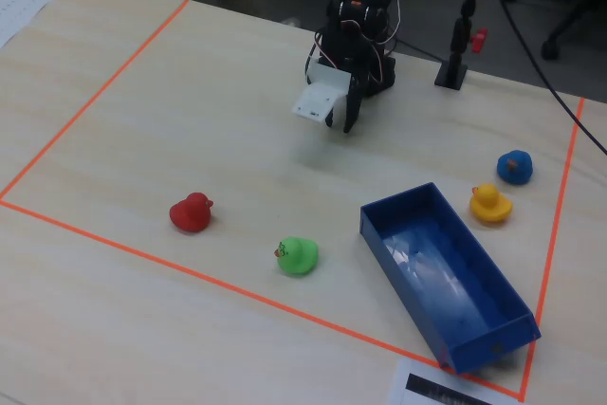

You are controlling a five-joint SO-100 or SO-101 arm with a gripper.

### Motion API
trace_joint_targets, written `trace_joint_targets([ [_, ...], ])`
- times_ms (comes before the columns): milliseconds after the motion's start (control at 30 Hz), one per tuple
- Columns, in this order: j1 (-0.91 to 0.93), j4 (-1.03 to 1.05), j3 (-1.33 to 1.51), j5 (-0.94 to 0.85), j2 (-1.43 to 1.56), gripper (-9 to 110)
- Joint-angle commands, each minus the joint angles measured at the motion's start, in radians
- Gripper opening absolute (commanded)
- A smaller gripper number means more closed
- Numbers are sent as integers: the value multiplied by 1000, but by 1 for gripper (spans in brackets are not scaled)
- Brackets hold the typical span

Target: Grasp yellow duck and put it into box.

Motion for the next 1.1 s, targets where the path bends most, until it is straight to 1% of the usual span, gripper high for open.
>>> trace_joint_targets([
  [0,3,14,-104,-6,-115,29],
  [67,5,5,-176,3,-192,35],
  [233,25,-14,-430,38,-423,43],
  [333,20,12,-627,78,-557,46],
  [400,-15,54,-765,123,-640,48],
  [500,-144,166,-980,247,-753,48],
  [667,-397,387,-1393,528,-982,48],
  [767,-522,466,-1580,667,-1114,48],
  [900,-634,448,-1621,802,-1249,48],
  [1067,-718,321,-1595,914,-1402,48],
])
